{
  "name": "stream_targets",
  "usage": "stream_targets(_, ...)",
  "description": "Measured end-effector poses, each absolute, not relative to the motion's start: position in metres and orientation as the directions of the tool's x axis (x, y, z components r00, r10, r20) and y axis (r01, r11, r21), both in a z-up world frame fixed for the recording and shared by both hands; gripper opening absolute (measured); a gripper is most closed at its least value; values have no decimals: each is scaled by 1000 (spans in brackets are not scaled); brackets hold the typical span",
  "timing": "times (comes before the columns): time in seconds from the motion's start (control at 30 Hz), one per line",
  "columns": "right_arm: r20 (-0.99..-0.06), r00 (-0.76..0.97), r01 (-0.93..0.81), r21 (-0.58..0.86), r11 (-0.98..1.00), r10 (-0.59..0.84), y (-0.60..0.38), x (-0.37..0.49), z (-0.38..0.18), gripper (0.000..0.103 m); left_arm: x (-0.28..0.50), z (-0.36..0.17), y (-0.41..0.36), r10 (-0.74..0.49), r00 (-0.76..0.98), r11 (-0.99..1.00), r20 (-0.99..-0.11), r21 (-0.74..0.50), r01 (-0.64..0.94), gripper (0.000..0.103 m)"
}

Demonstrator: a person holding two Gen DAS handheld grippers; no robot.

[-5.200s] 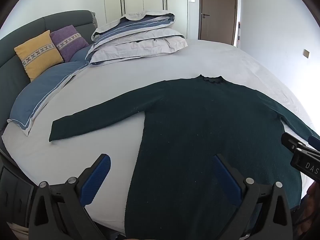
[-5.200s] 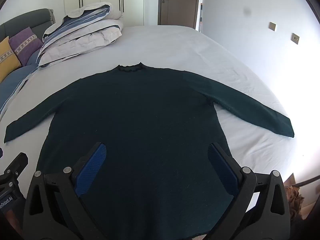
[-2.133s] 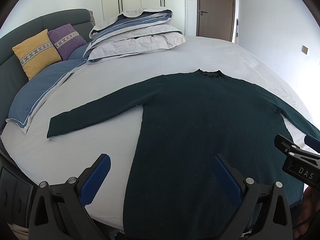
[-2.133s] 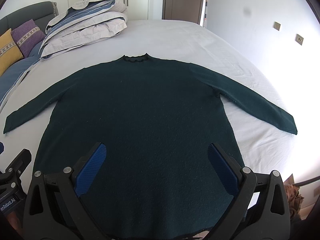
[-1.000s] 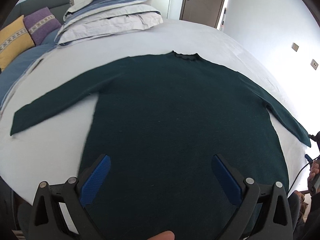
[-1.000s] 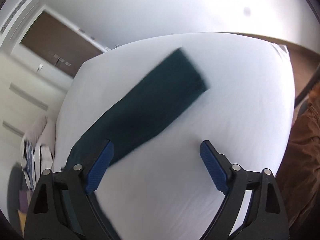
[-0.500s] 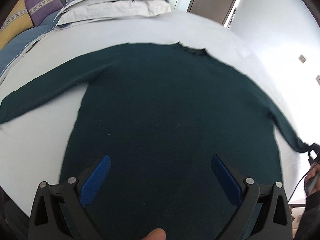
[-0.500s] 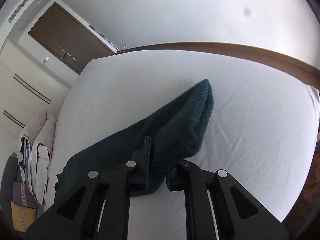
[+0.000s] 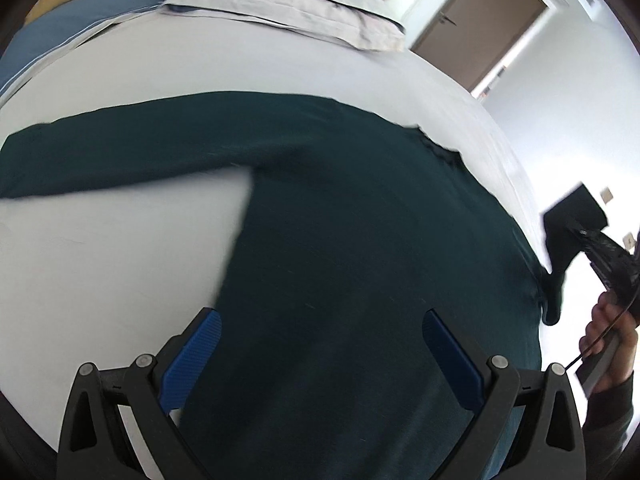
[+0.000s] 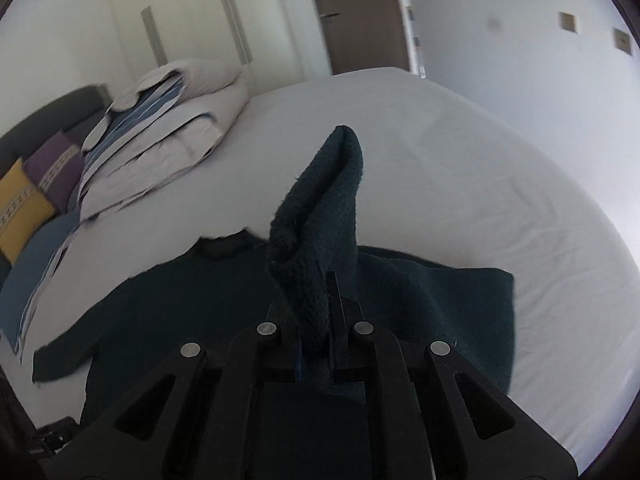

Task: Fold small clothes
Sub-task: 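Fold the held sleeve across the sweater body with the right gripper while the left gripper pins the body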

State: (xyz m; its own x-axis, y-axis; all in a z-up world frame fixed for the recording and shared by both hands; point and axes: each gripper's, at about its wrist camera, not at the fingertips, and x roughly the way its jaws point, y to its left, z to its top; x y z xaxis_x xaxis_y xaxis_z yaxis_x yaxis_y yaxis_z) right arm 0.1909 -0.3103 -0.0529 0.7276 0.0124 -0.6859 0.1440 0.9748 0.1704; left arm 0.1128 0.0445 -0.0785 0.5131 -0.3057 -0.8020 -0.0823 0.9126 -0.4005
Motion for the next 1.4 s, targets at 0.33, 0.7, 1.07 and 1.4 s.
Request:
stream_targets(0.33,-824,543,-27,174,984,161,-119,224,-158,16,128,-80,87,-320,549,883,-773,-453,-123,103)
stream_targets(0.7,-700,654,44,414,909,287,-232,99,-144,74,186,-88,12,-427,481,869,-765,-495,-16,103)
stream_targets(1.07,-625,729,170,558,812,277,-337,14,-129,74,273,-110,-61,-321,425,944,-846,-324,70,56)
stream_targets(1.4,-654,721,244,550,799,230,-373,4,-150,74,275,-103,-83,-240,496,969,-835,-173,178,12)
